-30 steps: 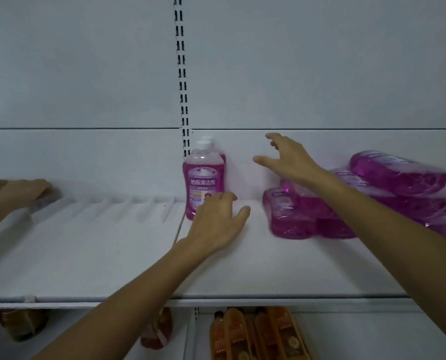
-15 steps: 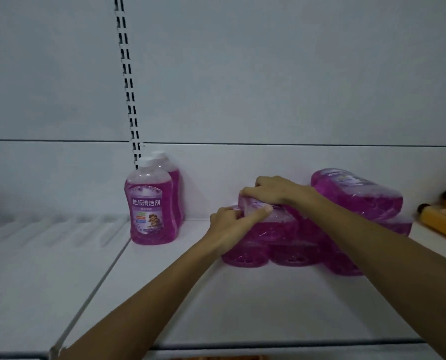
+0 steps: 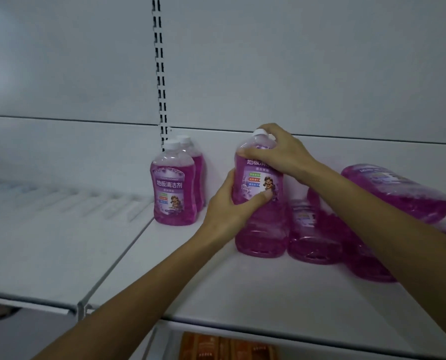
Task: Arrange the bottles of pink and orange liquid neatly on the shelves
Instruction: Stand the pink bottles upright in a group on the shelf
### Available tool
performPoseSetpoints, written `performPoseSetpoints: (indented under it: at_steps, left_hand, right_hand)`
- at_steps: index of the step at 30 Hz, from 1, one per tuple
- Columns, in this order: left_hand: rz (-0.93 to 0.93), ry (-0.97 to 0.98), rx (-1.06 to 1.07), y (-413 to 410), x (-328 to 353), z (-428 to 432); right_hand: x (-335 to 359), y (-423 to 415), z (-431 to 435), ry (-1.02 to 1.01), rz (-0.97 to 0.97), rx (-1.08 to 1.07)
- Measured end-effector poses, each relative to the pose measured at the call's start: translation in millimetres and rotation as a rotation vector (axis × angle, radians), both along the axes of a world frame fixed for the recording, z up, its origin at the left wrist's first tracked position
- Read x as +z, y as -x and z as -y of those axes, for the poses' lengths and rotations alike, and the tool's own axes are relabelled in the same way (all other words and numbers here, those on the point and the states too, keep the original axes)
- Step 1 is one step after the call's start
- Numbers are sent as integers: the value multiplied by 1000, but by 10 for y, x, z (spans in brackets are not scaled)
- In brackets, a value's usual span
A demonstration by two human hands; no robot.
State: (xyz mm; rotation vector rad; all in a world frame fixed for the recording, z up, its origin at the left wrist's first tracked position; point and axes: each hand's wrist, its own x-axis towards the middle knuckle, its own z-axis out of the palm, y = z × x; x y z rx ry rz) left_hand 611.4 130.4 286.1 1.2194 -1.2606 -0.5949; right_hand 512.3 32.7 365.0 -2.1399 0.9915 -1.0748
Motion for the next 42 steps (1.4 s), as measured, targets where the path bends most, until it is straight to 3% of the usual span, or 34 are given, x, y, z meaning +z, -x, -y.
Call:
performPoseSetpoints:
  at_steps: [3,7,13,22,27,31,42]
  left_hand:
    - [28,5,5,-210,26,-78]
    - [56,3,37,-466,-28,-173]
    - [182,-29,76,-647,-208,-228]
    - [436,-78,69,-767,-442,-276]
    - [750,-86,162,-747,-513,-324]
    - [1027,-194,126,-762,-535,-313]
    - [1065,-176,135,-774,-585,-277]
  right_hand:
    - [-11,-172,-20,-28,-20,69]
    - [20,-259,-21,-237,-21,328]
    - [-144,-398,-31,-176,4,366]
    - [-304,-412,25,58,-90,255]
    - [-396,-484,-7,244,-174,153]
    - [-369,-612,32,373,-370,14]
    - [-439,-767,159,474,-407,-148]
